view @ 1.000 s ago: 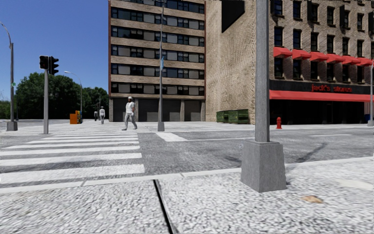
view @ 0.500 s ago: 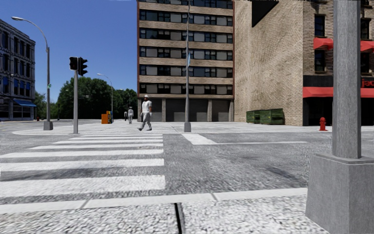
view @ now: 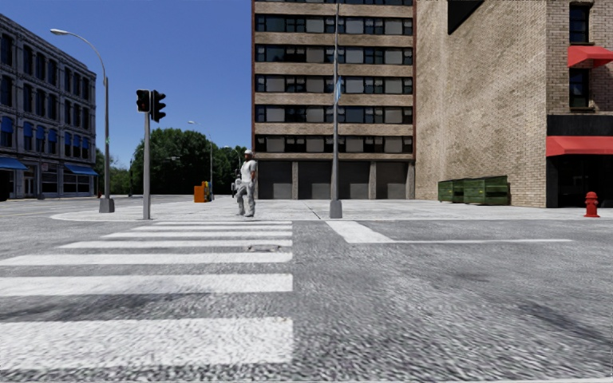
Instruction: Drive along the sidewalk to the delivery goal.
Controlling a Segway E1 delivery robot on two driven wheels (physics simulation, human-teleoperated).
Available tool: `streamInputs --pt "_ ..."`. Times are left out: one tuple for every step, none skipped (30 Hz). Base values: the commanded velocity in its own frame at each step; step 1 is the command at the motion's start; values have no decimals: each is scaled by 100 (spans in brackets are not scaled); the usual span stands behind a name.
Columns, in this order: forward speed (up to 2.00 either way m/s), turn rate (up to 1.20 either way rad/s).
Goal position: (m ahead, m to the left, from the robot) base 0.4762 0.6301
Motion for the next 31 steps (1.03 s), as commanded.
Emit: streamInputs --pt "14 0" --pt "0 0" --pt "0 0" --pt "0 0" --pt "0 0" --pt "0 0" --pt "0 0" --pt "0 0" --pt "0 0" --pt "0 0" --pt "0 0" --pt "0 0" --pt "0 0" --pt "0 0" --pt "0 0" --pt "0 0" --pt "0 0" --pt "0 0" --pt "0 0" --pt "0 0" --pt "0 0" --pt "0 0" --pt "0 0" --pt "0 0" --pt "0 0" --pt "0 0" --pt "0 0" --pt "0 0" --pt "0 0" --pt "0 0" --pt "0 0"
